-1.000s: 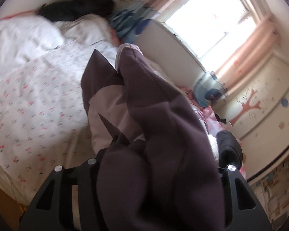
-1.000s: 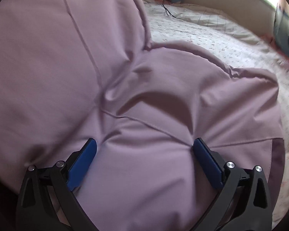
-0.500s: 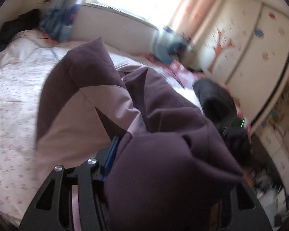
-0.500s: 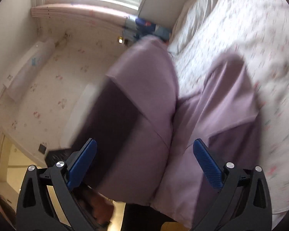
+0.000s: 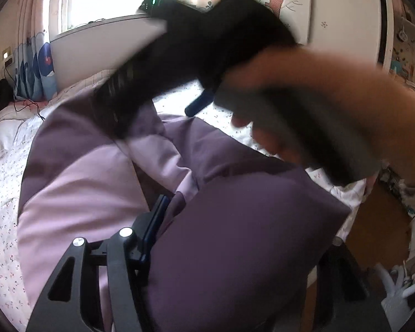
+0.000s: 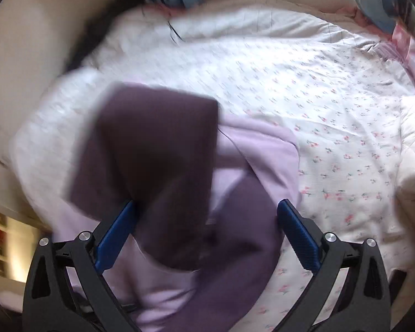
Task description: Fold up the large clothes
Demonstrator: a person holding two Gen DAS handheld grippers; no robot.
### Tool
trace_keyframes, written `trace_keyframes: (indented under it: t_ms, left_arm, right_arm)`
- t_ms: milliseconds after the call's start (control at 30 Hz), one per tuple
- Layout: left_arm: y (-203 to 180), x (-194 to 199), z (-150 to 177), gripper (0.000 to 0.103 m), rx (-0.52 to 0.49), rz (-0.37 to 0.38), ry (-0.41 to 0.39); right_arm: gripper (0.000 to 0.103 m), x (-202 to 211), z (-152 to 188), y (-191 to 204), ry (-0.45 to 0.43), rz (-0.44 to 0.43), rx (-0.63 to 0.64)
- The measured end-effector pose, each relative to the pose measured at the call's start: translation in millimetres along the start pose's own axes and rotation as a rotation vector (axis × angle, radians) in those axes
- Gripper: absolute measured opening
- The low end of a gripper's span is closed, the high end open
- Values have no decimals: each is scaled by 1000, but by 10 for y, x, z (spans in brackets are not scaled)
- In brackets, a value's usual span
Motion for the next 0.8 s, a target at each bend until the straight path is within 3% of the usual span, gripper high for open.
trace_keyframes:
  t_ms: [133,200,333,400,467,533,600,700,800]
  left_arm:
    - [31,194,138,59,-54,40,58]
    - [58,372,226,59,-55,102,74]
    - [464,817,293,61,67,257,28]
    - [744,895,171,67,150,243,-9]
    - [906,780,-18,67,162,203,-23]
    - [907,501,-202,67,125,200,14]
    - [820,103,-223,67,67,197,115]
    - [615,-49,-214,67,0,143,115]
    - [566,-49,-210,67,-22,124,106]
  right_arm:
    - [97,-167,160,-68,-19,6,-21]
    - [97,-188,213,-163,-33,-10,-46]
    - [97,-289,257,-442,-63,-74,-77]
    - [97,-341,302,-510,-81,-114,-87]
    - [97,-366,306,-548,-78,-130,-90]
    - [97,-343,271,-561,-51,-125,-75]
    - [97,-244,213,-554,-26,-89,-62]
    - [97,66,85,-506,-69,22,-48]
    - [97,247,-73,-414,-122,-78,-72]
Point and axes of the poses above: each gripper's, at about its wrist camera, not at the fingertips, and x roughly against the way its jaws point, y to its left, z to its underside, the point moved 2 cm from there along -x, roughly the way its jaws point, and after that the axes turned 7 degrees about y, right-handed, at the moved point
